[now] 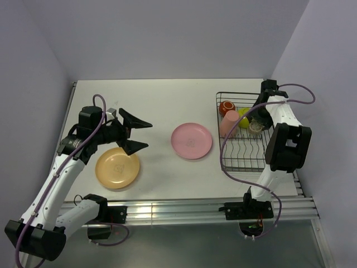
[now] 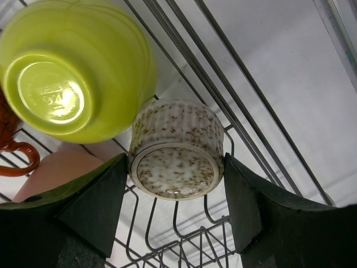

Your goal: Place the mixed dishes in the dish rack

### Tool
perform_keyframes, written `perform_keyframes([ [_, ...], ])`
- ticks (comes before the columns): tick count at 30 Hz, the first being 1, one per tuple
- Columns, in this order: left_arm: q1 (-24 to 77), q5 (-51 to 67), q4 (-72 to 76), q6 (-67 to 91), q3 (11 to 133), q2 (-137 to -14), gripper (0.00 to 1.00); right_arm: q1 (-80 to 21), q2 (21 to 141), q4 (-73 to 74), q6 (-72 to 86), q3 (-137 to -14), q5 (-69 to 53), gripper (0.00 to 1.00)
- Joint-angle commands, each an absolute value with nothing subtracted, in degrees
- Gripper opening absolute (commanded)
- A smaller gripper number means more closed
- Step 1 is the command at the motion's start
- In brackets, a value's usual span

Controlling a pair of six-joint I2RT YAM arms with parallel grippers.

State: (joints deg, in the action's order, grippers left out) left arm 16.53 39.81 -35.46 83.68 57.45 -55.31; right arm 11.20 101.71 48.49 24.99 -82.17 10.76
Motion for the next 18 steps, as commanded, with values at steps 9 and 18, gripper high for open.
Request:
perform_keyframes([
  [9,15.7,39.9,-35.7,84.2,57.0,-50.5,0.91,11.7,103.7,45.7,24.1,-82.4,12.4,0.32],
  [18,15.7,41.0,-35.6,84.5,55.8,-49.9,0.90,11.6,100.5,46.2,24.2,-82.5,12.2,0.88],
])
